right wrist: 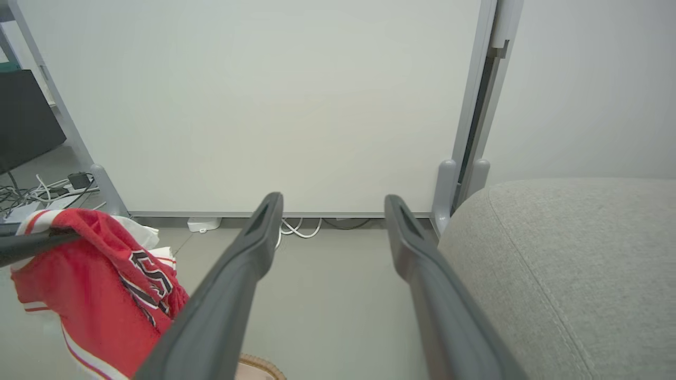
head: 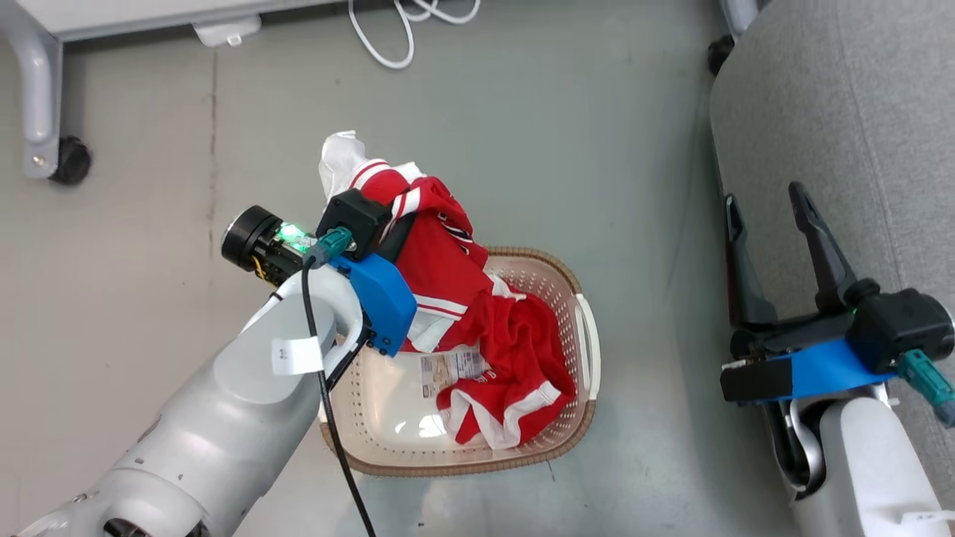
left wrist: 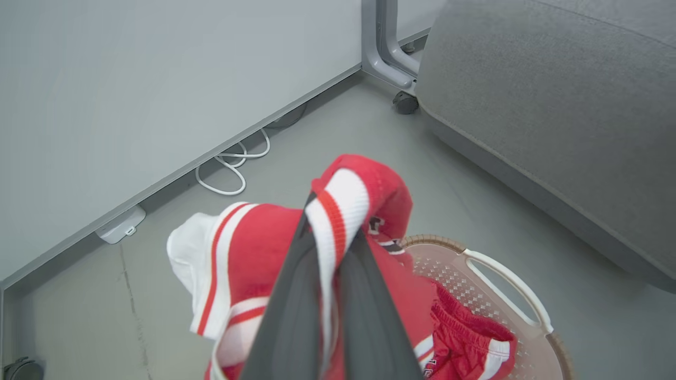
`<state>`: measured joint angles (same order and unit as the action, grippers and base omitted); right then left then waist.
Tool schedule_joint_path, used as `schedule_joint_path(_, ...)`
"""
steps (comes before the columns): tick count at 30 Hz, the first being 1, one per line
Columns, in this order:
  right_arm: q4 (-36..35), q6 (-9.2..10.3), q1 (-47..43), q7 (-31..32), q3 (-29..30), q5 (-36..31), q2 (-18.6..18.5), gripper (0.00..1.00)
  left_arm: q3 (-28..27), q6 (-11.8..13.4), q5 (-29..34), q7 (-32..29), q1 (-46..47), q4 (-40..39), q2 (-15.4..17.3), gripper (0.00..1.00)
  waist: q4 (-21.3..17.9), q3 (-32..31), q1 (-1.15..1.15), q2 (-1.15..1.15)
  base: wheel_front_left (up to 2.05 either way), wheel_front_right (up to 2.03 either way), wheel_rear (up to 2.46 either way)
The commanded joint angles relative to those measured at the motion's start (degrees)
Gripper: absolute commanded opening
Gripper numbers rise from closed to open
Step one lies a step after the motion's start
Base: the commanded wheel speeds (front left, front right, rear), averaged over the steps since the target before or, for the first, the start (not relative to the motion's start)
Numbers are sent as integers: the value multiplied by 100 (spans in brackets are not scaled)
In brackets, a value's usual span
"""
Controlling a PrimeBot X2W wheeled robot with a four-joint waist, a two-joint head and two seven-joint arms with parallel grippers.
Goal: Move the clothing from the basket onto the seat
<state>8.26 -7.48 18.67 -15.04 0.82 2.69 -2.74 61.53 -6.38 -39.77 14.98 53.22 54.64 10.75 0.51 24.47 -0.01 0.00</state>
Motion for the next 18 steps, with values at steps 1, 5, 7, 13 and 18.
schedule_joint_path(1,31,-3,-132,-22,4,48,-26,100,-196,53,102,29,-90,-183,53,0,53,-245,1,0,0,0,0)
schedule_joint_path(5,85,-3,-263,-22,-18,79,-26,100,-588,109,331,30,-274,-570,110,0,54,-500,1,0,0,0,0)
schedule_joint_path(7,114,-3,-326,-22,-31,101,-26,100,-754,113,453,30,-362,-743,105,0,47,-630,1,0,0,0,0)
schedule_joint_path(13,184,-3,-545,-22,-41,146,-26,100,-1147,89,800,30,-568,-1213,35,0,24,-1032,1,0,0,0,0)
schedule_joint_path(18,230,-3,-737,-22,-41,150,-26,100,-1310,52,1057,30,-690,-1530,-65,0,8,-1331,1,0,0,0,0)
